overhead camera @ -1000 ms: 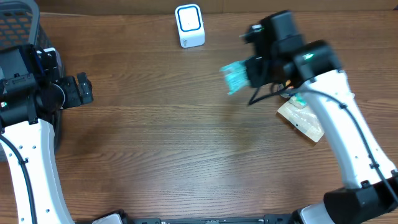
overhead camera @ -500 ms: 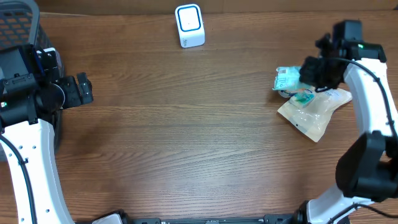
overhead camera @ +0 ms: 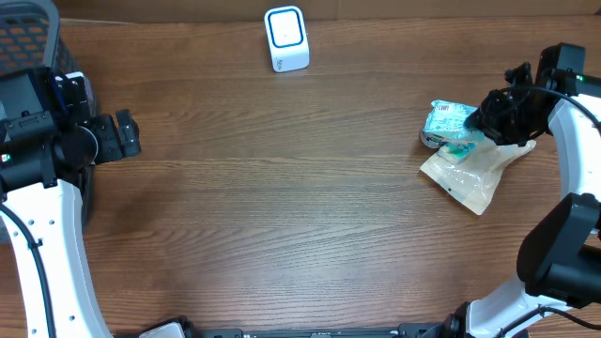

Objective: Scan the item barcode
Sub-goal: 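Carry the teal wipes pack right toward the jar and bag, then lower the wipes pack onto the bag and open the right gripper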

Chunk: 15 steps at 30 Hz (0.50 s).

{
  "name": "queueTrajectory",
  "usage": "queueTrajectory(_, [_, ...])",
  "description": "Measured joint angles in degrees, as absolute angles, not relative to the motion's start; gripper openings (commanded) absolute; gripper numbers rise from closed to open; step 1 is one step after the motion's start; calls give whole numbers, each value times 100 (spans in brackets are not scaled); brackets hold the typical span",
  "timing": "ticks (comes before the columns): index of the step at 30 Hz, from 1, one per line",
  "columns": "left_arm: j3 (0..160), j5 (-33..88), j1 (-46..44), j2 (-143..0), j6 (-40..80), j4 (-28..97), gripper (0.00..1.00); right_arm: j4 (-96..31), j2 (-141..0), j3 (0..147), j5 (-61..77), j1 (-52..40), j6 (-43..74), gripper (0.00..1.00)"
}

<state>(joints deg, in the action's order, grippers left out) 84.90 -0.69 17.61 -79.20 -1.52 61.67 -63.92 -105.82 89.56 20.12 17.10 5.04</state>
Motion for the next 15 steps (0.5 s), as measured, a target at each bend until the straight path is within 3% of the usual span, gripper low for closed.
queueTrajectory(1, [8490,-67,1761,-7920,-152,6167,99,-6436,-10582,8956,2005,1712,475,65])
queueTrajectory(3, [8490,-67,1761,-7920,-152,6165,100,-6499,-10582,8956,1984,1712,495,100])
queueTrajectory(15, [8490,-67,1761,-7920,-152,6167,100,-7035,-10237,9441,1909,1712,489,100])
